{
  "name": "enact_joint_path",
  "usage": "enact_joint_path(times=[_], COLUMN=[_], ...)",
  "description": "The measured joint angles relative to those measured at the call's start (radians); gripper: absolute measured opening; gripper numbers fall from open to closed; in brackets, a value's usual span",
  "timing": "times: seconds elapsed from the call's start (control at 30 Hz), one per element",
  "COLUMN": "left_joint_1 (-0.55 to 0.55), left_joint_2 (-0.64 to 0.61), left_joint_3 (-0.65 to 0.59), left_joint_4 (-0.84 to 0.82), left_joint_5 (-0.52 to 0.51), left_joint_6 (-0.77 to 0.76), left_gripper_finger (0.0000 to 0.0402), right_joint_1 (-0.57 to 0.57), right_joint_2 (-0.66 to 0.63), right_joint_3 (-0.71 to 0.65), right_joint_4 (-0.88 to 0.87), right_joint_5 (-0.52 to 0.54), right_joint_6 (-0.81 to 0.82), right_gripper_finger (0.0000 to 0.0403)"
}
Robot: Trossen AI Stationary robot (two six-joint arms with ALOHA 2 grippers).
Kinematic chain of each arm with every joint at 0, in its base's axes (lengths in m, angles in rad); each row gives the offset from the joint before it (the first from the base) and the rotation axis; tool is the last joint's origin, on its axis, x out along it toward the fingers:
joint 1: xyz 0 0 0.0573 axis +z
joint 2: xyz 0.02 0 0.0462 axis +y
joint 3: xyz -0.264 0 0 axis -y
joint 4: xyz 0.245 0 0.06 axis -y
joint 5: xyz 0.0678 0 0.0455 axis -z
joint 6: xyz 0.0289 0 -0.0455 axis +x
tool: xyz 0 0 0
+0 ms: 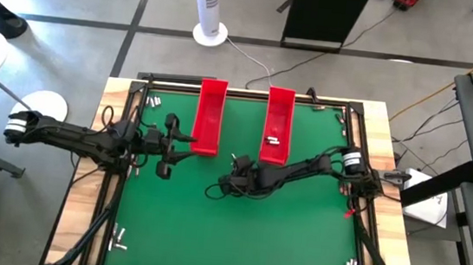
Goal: Sort batteries
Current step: Put the silver battery into the right red bin
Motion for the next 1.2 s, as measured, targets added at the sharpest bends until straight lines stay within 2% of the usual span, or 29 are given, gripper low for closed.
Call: enact_joint_path(times=[0.2, 0.43, 0.57, 0.73, 0.97, 1.2], left_joint_1=[0.000, -0.002, -0.002, -0.002, -0.002, -0.002], left_joint_2=[-0.009, -0.019, -0.022, -0.023, -0.027, -0.030], left_joint_3=[0.000, 0.000, 0.000, 0.000, 0.000, 0.000], left_joint_4=[-0.001, -0.002, -0.002, -0.002, -0.002, -0.002], left_joint_5=[0.001, 0.017, 0.029, 0.029, 0.029, 0.028], left_joint_6=[-0.015, -0.022, -0.024, -0.026, -0.026, -0.026], left_gripper_finger=[0.0158, 0.0158, 0.0158, 0.0158, 0.0158, 0.0158], right_joint_1=[0.028, 0.039, 0.036, 0.020, -0.045, -0.191], right_joint_2=[0.004, -0.011, -0.069, -0.187, -0.378, -0.466], right_joint_3=[0.089, 0.151, 0.155, 0.155, 0.156, 0.156], right_joint_4=[-0.158, -0.223, -0.242, -0.352, -0.531, -0.659], right_joint_5=[-0.026, -0.104, -0.121, -0.113, -0.104, -0.102], right_joint_6=[-0.001, -0.063, -0.113, -0.182, -0.432, -0.700], right_gripper_finger=[0.0029, 0.0029, 0.0029, 0.0028, 0.0028, 0.0028])
